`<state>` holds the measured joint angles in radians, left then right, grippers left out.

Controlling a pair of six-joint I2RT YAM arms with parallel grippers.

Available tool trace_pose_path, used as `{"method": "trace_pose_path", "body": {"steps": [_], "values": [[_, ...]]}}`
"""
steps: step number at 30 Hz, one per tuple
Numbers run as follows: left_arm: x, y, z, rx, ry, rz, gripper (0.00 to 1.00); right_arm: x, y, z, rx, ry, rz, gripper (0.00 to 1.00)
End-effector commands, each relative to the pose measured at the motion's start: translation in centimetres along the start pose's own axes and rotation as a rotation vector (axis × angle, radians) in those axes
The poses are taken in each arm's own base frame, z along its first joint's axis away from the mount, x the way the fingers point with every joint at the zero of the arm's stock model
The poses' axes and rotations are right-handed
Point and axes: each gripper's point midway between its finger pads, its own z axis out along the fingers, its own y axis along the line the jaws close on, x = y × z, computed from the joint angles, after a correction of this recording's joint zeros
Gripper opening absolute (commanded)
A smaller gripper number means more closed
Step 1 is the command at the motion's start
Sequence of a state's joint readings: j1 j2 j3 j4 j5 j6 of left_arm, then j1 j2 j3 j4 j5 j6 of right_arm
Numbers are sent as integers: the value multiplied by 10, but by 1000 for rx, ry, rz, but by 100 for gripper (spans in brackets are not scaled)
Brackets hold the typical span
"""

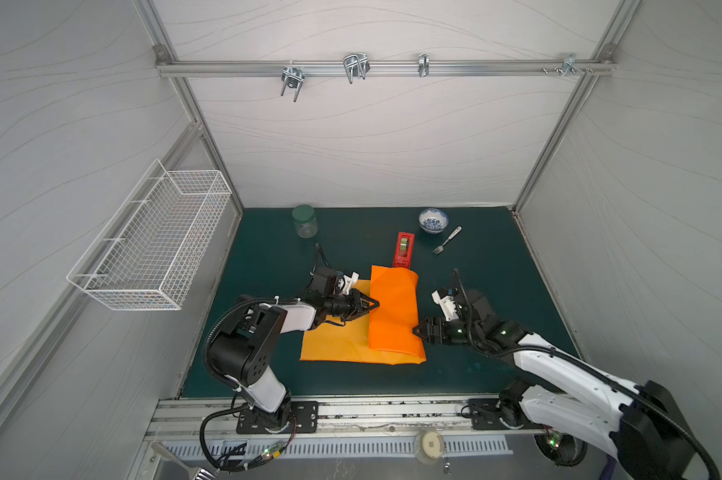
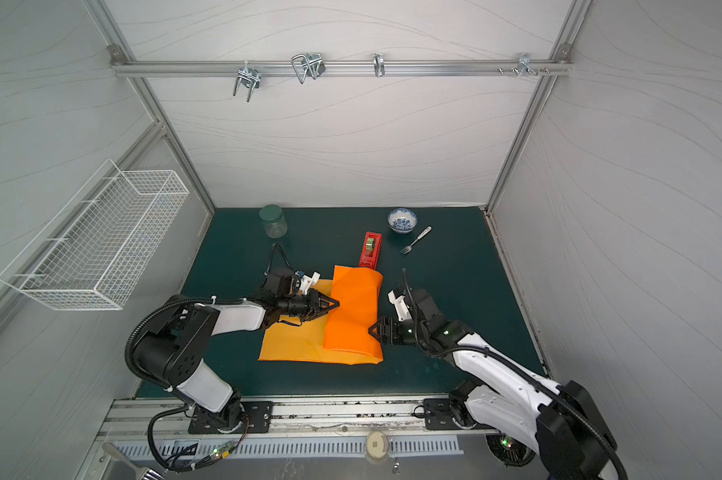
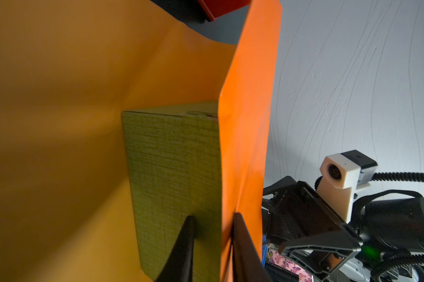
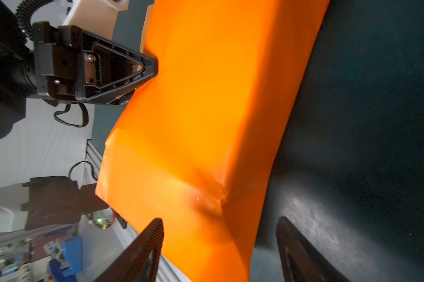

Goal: Wrap the gift box in paper
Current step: 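Move the right gripper back to the flap's far end while the left holds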

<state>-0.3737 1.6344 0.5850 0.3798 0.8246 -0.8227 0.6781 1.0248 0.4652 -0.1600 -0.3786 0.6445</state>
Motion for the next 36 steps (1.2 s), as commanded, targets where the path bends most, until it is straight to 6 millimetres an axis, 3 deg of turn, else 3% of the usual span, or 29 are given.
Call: {"method": "trace_pose_path", "body": {"steps": [1,7,11,15,22,27,36], "values": [[29,79,1,-280,29,-200,0,5,25,9,-181,52,45,75],[31,80,1,-279,31,-202,0,10,29,9,-226,66,54,77],[32,80,0,-278,31,-205,0,-14,0,-5,-66,-37,101,88],[32,80,0,-277,30,-204,0,-42,-18,-10,-26,-82,174,90],[33,80,1,-276,33,-204,0,-75,-20,17,-53,58,188,85],[33,79,0,-273,32,-200,0,-108,-38,30,12,7,152,88],[33,79,0,-275,34,-199,0,-158,-33,54,-23,-18,107,93]]}}
